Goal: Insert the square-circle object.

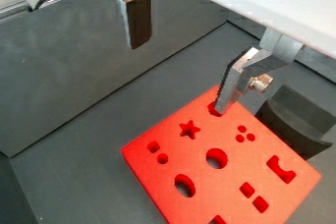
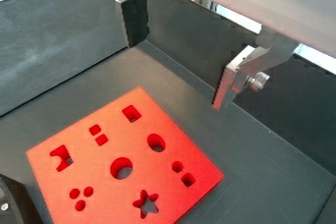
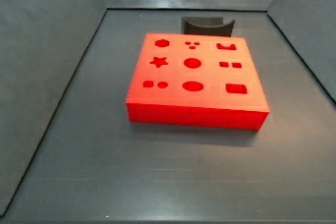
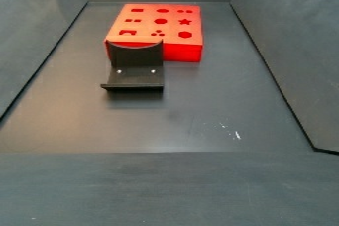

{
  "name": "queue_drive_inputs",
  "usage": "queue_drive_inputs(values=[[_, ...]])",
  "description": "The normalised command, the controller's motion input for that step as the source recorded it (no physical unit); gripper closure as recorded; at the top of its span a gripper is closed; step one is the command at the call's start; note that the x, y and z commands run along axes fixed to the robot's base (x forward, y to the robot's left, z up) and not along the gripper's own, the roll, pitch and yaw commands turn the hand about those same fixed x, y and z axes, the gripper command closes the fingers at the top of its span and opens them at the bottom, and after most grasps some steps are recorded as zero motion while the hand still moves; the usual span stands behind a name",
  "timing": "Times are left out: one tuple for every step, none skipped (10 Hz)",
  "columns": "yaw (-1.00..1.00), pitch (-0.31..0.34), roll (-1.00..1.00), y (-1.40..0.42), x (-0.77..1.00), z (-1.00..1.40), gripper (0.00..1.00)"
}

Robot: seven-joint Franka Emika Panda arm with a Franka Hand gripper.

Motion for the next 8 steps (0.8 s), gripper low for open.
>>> queue_drive_inputs(values=[[0.0,0.01,0.0,0.0,0.0,0.0,1.0],[0.0,-0.004,0.0,0.0,0.0,0.0,1.0],[0.0,0.0,0.0,0.0,0.02,-0.01,1.0],[0.0,0.06,0.11,-0.37,0.19,-0.24,1.0],[-0.05,0.05,0.27,-0.61,0.17,-0.61,1.0],[-0.08,0.0,0.26,-0.68,0.21,-0.7,1.0],[-0.06,-0.01,0.21,-0.61,0.07,-0.63,1.0],[-0.02,-0.046,0.18,-0.52,0.0,-0.57,1.0]])
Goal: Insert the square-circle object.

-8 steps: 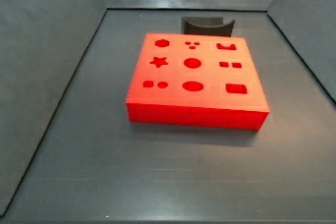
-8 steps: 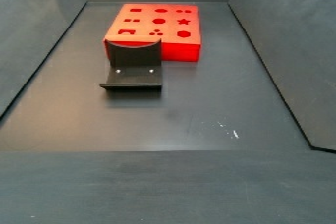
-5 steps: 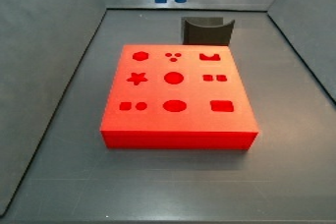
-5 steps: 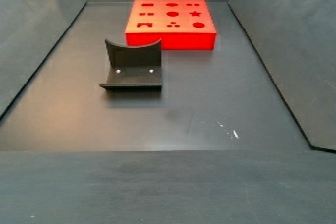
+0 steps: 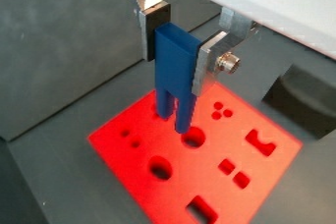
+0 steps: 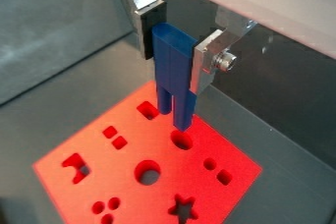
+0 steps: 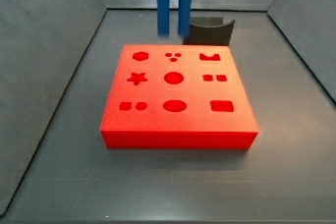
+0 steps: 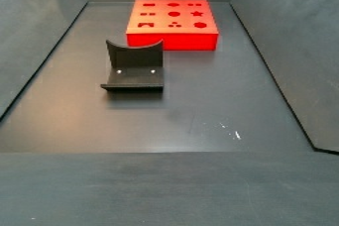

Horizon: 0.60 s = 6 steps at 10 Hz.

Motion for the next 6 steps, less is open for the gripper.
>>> queue_drive_inputs(values=[[0.0,-0.03,0.16,-0.46,-0.11,-0.56,1.0],[0.17,0.0,0.1,-0.32,-0.2,-0.53,1.0],[0.25,0.0,0.1,-0.17,-0.3,-0.45,1.0],[0.26,-0.017,0.0,0.0,-0.36,-0.37,1.0],[0.25,0.0,0.0,0.0,-0.33,-0.31,1.0],[0.18,0.0,0.0,0.01,-0.27,-0.27,1.0]])
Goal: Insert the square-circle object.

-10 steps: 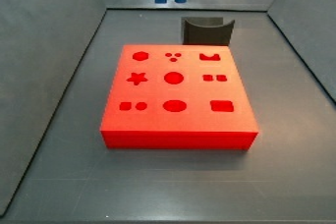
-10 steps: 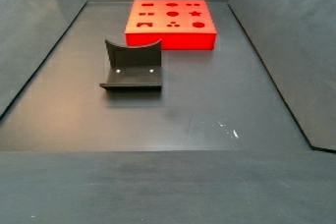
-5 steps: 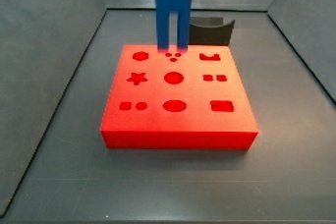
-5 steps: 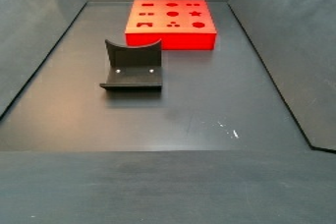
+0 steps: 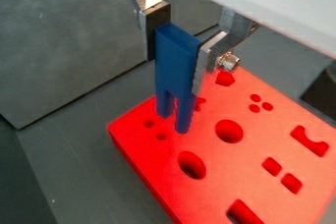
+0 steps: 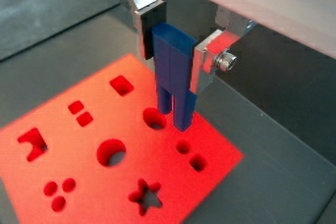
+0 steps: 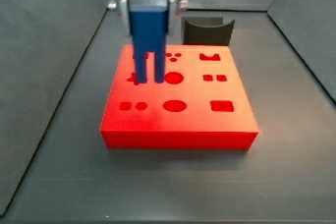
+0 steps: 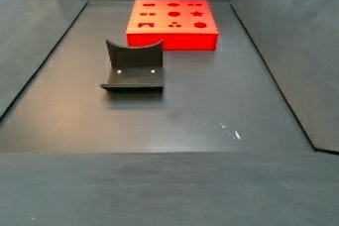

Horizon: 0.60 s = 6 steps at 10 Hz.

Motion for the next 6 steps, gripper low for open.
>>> queue_drive_inputs(values=[[0.18,-0.141,-0.05,0.0,-0.17,-0.23,1.0],[0.08,-0.194,-0.1,0.0,-0.22,-0.25,1.0],[0.0,-0.244,-0.17,0.0,-0.25,-0.25,1.0],[-0.06,-0.281,-0.23,0.05,-0.29,-0.21,1.0],[0.0,-0.286,-0.22,0.07,-0.23,-0.17,1.0],[0.0,-0.16,-0.03,0.0,-0.15,0.0,1.0]])
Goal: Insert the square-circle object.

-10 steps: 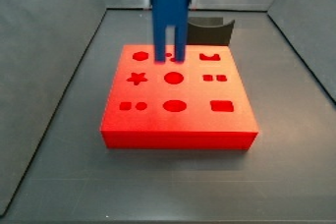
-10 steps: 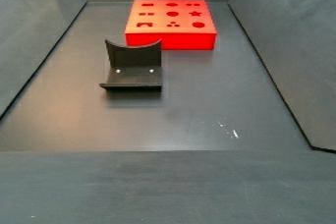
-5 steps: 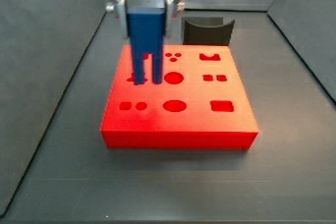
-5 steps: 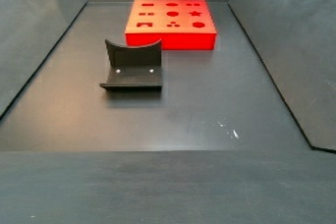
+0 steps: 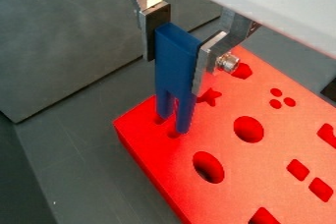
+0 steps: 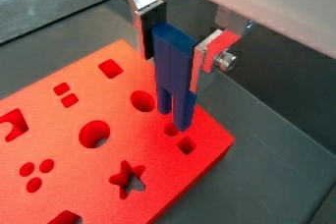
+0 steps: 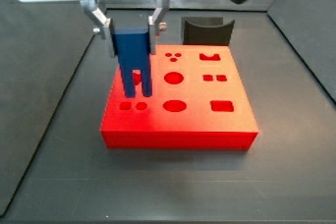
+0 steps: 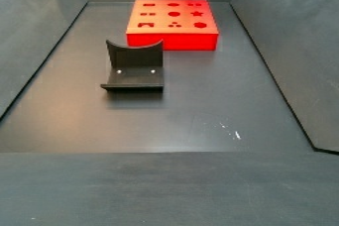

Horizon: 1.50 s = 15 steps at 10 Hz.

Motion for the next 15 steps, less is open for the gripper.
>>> queue_drive_inputs(values=[[0.0,0.0,0.01,0.0,0.0,0.0,1.0],[0.0,0.01,0.11,0.0,-0.01,-0.08,1.0],[0.0,0.013,0.14,0.0,-0.04,-0.12,1.0],[0.0,0.019,0.16,0.0,0.0,-0.16,1.0],[-0.03,0.017,0.14,0.0,0.0,-0.2,1.0],[-0.03,0.009,0.12,0.0,-0.04,-0.22,1.0],[-0.03,0.0,0.08,0.0,-0.06,-0.25,1.0],[0.0,0.0,0.05,0.0,0.0,-0.24,1.0],[0.0,0.0,0.05,0.0,0.0,-0.24,1.0],[0.0,0.0,0.03,0.0,0.0,-0.27,1.0],[0.0,-0.003,0.01,0.0,-0.14,-0.26,1.0],[-0.01,0.0,0.0,-0.04,-0.23,-0.16,1.0],[-0.02,-0.01,0.0,-0.09,-0.06,-0.13,1.0],[0.0,-0.01,0.0,-0.1,0.0,-0.12,1.0],[0.0,-0.01,0.0,-0.03,0.07,-0.19,1.0]])
